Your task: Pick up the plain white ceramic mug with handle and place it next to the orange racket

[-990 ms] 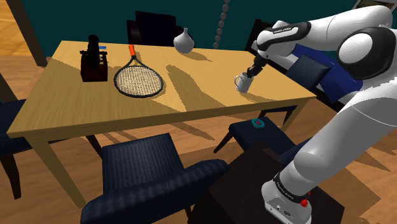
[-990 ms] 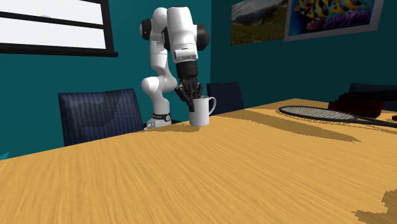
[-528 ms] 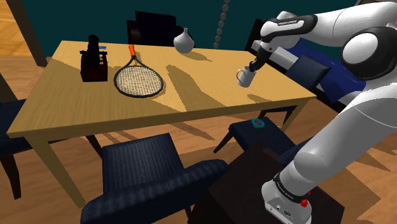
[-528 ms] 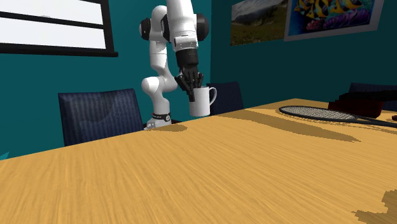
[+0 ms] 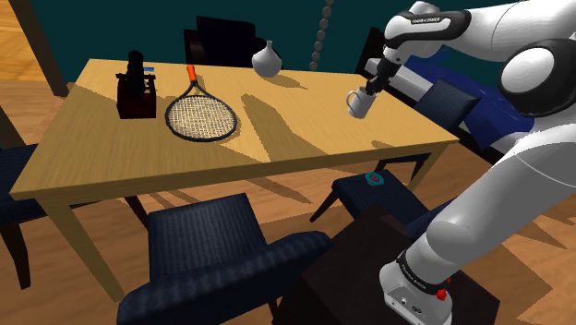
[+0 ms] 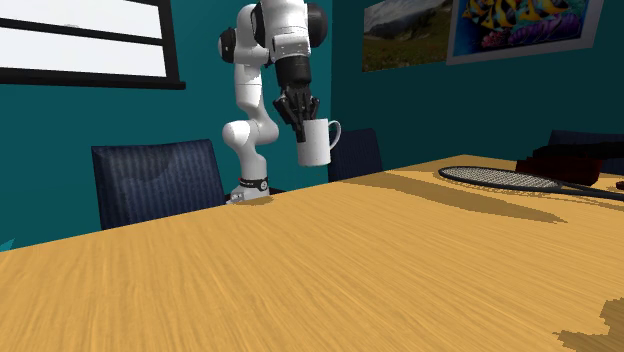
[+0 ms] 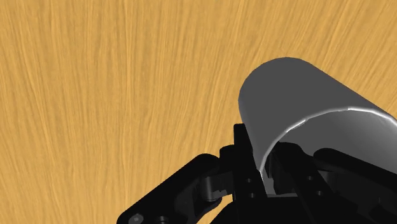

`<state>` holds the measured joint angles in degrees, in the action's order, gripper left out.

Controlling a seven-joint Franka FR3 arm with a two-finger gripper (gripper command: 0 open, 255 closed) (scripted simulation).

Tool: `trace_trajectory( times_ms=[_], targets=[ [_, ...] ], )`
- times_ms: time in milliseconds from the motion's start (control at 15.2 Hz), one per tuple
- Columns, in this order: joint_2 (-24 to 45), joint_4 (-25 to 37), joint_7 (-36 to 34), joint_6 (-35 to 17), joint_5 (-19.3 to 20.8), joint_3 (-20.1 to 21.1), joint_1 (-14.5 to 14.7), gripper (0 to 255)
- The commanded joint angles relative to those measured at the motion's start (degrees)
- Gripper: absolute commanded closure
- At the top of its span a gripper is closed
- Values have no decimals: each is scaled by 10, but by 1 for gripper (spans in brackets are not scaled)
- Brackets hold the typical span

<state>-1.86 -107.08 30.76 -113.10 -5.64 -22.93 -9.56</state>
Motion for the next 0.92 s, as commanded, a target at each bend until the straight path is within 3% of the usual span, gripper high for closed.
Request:
trace_trajectory(
  times_ms=[0, 858],
  targets=[
    [0, 17, -2, 17, 1, 0, 0, 255],
    [7, 119, -8, 112, 0, -1, -1, 255]
  ],
)
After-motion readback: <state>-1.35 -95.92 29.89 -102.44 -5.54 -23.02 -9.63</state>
